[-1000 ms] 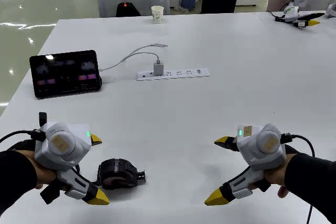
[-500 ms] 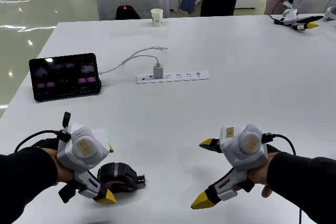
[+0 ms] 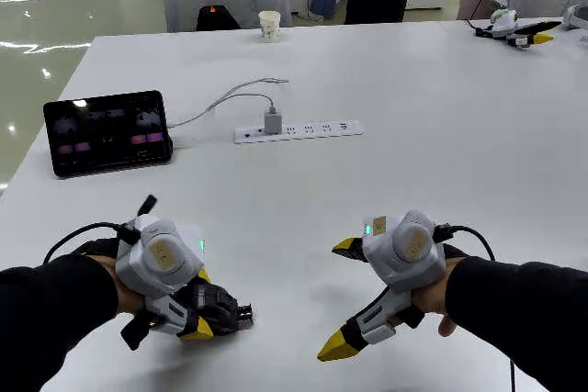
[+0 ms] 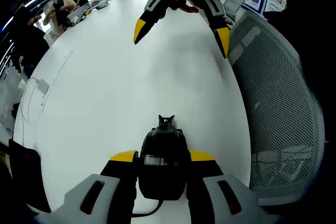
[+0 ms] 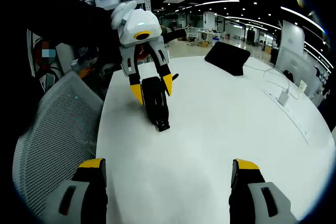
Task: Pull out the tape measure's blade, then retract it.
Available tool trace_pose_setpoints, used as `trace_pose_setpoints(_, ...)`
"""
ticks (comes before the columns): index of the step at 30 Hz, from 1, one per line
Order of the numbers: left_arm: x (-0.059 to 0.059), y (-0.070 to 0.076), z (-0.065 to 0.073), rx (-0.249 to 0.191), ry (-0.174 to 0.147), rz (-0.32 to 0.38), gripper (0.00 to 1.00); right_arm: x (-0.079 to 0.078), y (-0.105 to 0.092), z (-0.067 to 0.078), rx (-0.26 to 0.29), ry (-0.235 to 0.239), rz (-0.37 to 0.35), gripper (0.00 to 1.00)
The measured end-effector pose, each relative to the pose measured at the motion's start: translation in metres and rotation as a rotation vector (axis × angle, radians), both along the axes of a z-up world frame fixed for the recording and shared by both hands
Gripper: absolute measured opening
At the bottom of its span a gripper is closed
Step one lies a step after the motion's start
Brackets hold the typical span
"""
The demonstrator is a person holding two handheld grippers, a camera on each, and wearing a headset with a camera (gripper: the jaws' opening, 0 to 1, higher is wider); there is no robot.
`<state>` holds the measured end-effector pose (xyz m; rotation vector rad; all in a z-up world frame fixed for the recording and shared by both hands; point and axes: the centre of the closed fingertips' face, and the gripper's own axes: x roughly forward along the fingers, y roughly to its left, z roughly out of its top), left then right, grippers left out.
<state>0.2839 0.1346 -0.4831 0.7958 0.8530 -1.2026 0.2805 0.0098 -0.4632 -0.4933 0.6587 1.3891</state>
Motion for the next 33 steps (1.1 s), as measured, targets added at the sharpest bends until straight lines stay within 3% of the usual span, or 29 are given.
trace_pose_setpoints(7, -0.001, -0.001, -0.003, 0.033, -0.004, 0.004, 0.3, 0.003, 0.015, -0.002, -0.01, -0.013, 0.031, 0.99)
trace_pose_setpoints(10, -0.001, 0.0, -0.003, 0.024, 0.005, 0.019, 0.3, 0.009, 0.021, -0.004, -0.019, -0.041, 0.037, 0.87)
trace_pose_setpoints(17, 0.0, -0.001, -0.002, 0.017, 0.0, 0.035, 0.3, 0.016, 0.038, -0.015, -0.033, -0.026, 0.052, 0.82)
trace_pose_setpoints(33, 0.002, -0.002, -0.002, 0.015, 0.015, 0.035, 0.3, 0.004, 0.078, -0.038, -0.089, -0.059, 0.185, 0.58)
